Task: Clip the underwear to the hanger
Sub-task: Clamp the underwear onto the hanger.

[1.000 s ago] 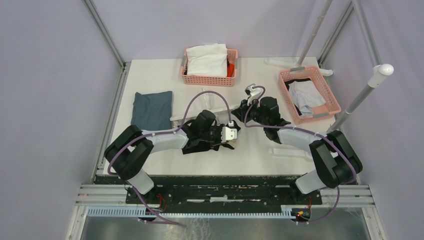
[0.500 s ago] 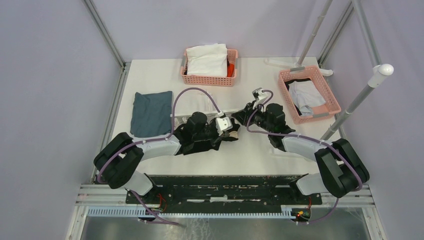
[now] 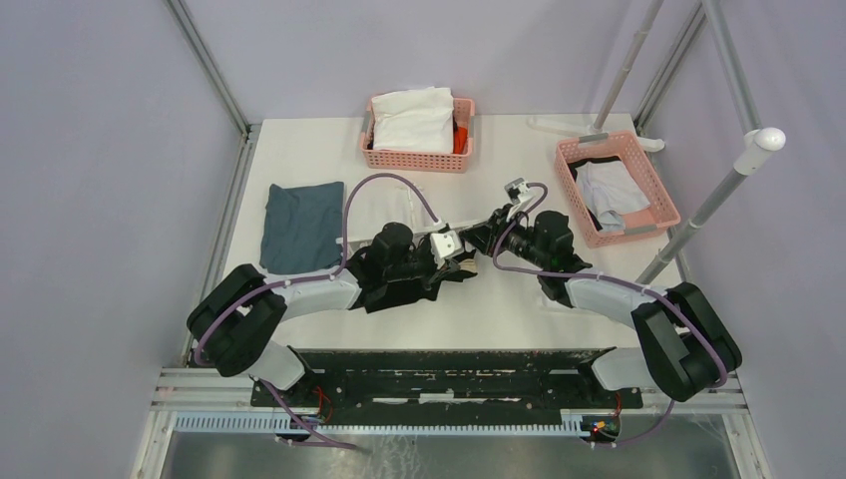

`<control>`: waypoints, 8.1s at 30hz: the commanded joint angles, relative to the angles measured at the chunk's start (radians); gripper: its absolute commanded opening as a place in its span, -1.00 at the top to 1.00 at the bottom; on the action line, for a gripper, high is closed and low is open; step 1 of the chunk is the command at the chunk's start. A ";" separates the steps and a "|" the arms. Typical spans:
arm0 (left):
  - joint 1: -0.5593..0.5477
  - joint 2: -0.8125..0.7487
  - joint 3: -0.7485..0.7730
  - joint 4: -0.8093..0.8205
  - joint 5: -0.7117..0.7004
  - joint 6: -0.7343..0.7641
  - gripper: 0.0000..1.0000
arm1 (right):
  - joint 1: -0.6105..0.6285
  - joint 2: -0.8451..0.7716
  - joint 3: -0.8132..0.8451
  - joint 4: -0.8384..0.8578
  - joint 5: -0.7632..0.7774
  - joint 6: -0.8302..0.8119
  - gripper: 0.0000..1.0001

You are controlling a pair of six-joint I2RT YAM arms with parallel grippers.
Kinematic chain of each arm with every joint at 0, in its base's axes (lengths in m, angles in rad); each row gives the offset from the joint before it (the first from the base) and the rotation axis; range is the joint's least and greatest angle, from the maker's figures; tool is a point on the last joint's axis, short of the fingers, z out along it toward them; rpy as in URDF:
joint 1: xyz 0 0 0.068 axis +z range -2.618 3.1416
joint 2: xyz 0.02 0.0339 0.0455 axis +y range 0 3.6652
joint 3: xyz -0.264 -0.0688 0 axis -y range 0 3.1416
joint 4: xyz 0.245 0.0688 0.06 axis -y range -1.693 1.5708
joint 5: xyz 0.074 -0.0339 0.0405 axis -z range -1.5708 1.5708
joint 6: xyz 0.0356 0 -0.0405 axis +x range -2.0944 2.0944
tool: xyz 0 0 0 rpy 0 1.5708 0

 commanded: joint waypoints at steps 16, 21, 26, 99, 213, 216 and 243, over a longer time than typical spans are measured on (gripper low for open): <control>0.002 -0.001 0.079 0.072 0.005 -0.051 0.94 | 0.024 -0.046 0.006 0.071 -0.081 0.010 0.99; 0.002 0.000 0.086 0.069 0.001 -0.057 0.95 | 0.026 -0.051 0.003 0.062 -0.088 0.003 0.99; 0.002 -0.002 0.094 0.051 -0.010 -0.055 0.95 | 0.026 -0.054 -0.002 0.061 -0.089 0.000 0.99; 0.007 -0.050 0.088 -0.043 0.076 0.008 0.95 | 0.034 -0.106 0.040 -0.043 -0.100 -0.071 0.98; 0.021 -0.075 0.109 -0.026 0.077 0.062 0.95 | 0.137 -0.179 0.009 -0.182 -0.008 -0.246 0.94; 0.021 -0.079 0.106 -0.017 0.084 0.064 0.94 | 0.150 -0.181 0.002 -0.166 -0.017 -0.236 0.94; 0.021 -0.190 -0.060 0.207 0.180 0.155 0.94 | 0.205 -0.242 -0.053 -0.122 -0.010 -0.274 0.95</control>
